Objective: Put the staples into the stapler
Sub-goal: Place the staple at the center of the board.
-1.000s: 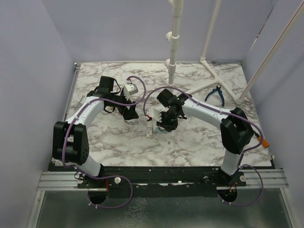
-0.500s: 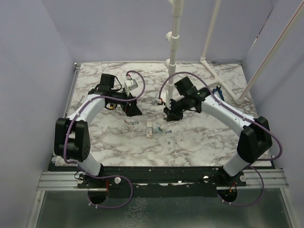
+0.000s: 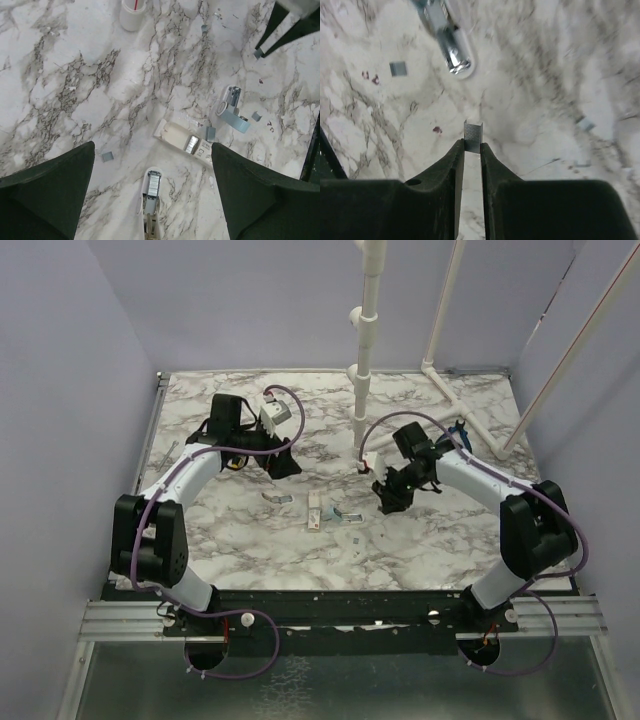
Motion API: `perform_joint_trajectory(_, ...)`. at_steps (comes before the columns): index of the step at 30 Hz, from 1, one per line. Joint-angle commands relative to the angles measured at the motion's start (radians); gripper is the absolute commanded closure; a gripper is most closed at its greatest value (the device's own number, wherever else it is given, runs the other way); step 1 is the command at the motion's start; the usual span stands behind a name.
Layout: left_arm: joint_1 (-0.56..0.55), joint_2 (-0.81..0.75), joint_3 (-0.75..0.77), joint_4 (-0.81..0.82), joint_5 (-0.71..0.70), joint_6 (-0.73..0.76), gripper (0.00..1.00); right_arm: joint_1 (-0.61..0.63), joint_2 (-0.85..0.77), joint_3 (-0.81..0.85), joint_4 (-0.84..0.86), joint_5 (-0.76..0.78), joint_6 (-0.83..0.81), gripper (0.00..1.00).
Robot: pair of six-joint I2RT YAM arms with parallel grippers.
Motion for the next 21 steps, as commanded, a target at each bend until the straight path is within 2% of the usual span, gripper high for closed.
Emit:
perform_joint_trajectory(1, -0.004, -0.047, 0.011, 0.066, -0.065, -0.034, 0.01, 0.005, -0.003, -0.120, 0.037, 0.054, -0.025, 0.80)
perform_joint_trajectory(10, -0.004, -0.059, 0.002, 0.066, -0.077, -0.022, 0.01, 0.006, 0.000, -0.257, 0.200, 0.098, -0.069, 0.78)
perform_joint_trajectory(16, -0.004, -0.039, 0.026, 0.065, -0.159, -0.073, 0.01, 0.005, -0.025, -0.317, 0.274, 0.130, -0.078, 0.70)
perform_joint_trajectory(21, -0.004, -0.017, 0.046, 0.064, -0.162, -0.072, 0.01, 0.005, -0.080, -0.370, 0.322, 0.131, -0.092, 0.61)
